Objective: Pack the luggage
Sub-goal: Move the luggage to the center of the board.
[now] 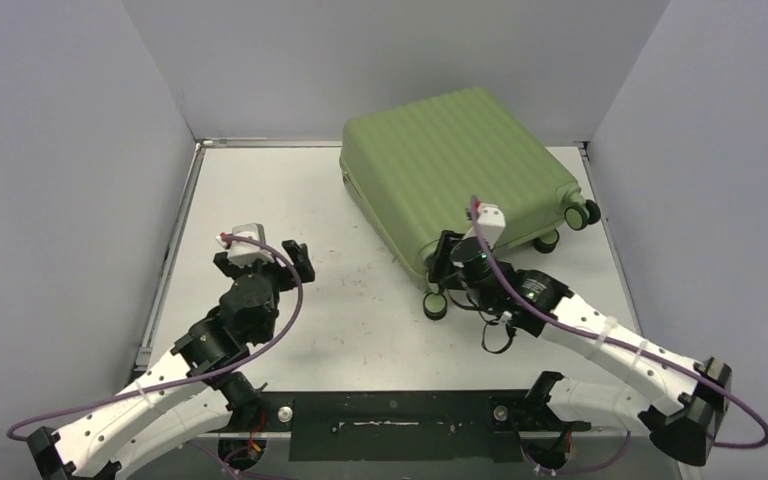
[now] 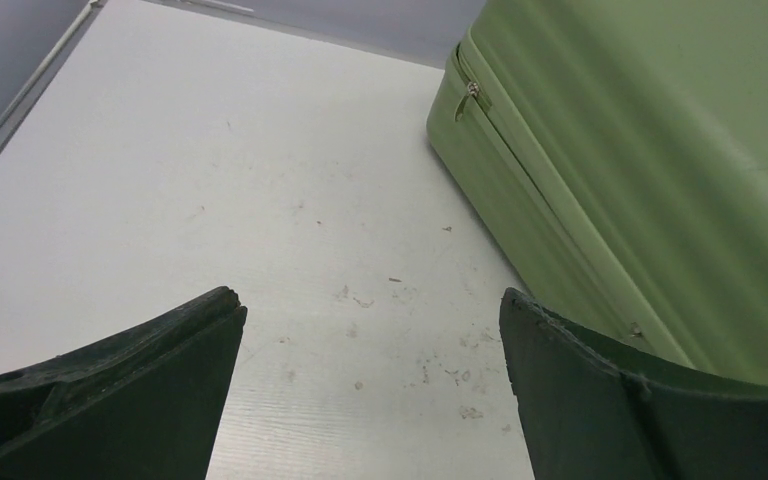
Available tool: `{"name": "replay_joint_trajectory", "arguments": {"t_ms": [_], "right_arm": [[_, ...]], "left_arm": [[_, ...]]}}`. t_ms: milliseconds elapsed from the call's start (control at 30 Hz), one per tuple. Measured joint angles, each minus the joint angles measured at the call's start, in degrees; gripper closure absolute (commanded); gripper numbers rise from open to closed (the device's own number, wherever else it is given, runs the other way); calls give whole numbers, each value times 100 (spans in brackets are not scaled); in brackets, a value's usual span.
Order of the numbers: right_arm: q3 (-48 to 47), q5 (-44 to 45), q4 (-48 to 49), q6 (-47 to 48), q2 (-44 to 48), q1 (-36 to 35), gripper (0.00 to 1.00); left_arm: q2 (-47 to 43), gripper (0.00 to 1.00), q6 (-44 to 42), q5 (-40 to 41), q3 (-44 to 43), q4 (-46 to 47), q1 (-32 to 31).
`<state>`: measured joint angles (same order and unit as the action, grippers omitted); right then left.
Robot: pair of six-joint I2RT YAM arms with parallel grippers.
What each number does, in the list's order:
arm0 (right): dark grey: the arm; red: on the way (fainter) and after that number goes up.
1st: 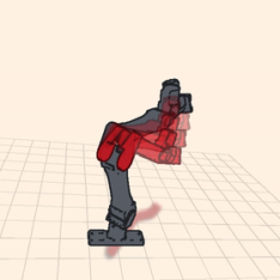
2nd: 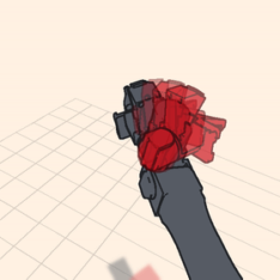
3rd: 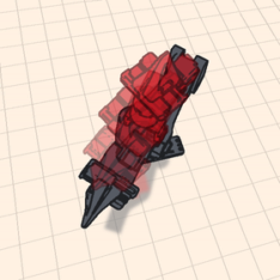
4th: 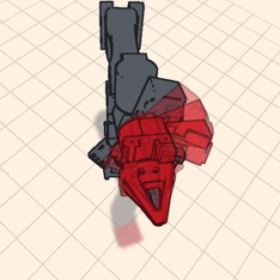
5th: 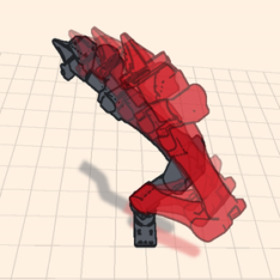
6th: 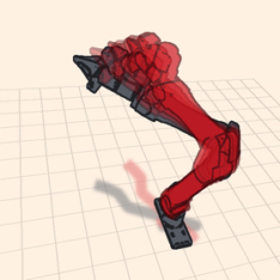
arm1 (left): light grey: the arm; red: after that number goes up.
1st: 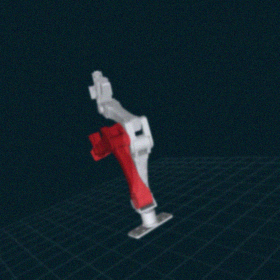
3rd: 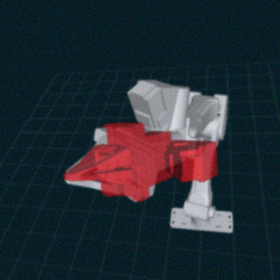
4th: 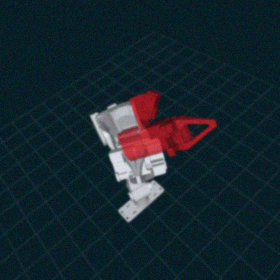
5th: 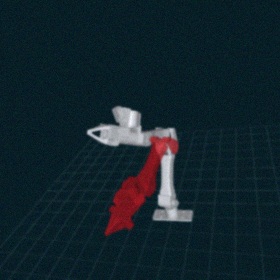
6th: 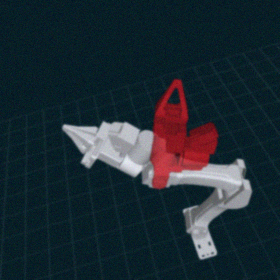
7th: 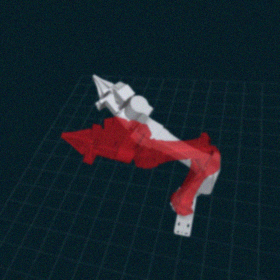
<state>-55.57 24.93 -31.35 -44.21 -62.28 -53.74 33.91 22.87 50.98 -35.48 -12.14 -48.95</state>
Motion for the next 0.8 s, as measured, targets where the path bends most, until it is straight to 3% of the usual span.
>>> {"name": "replay_joint_trajectory", "arguments": {"t_ms": [133,200,400,467,600,800], "right_arm": [[271,-570,-404,90,697,1220,12],[282,-623,-643,179,929,1539,7],[-693,-638,-1523,332,557,1690,3],[-1213,-592,-1366,210,278,1762,3],[-1902,-505,-903,-35,-109,2151,1],[-1788,-1161,-586,-551,-280,4393,1]], "left_arm": [[713,3,7,-442,-26,354,173],[1154,3,52,-863,-155,479,487],[2367,3,855,-2793,-979,1045,2479],[2789,3,1239,-3377,-1276,1394,3053],[3814,3,1727,-4411,-1878,2179,3576],[5497,3,2135,-5825,-2643,3359,4142]]}}
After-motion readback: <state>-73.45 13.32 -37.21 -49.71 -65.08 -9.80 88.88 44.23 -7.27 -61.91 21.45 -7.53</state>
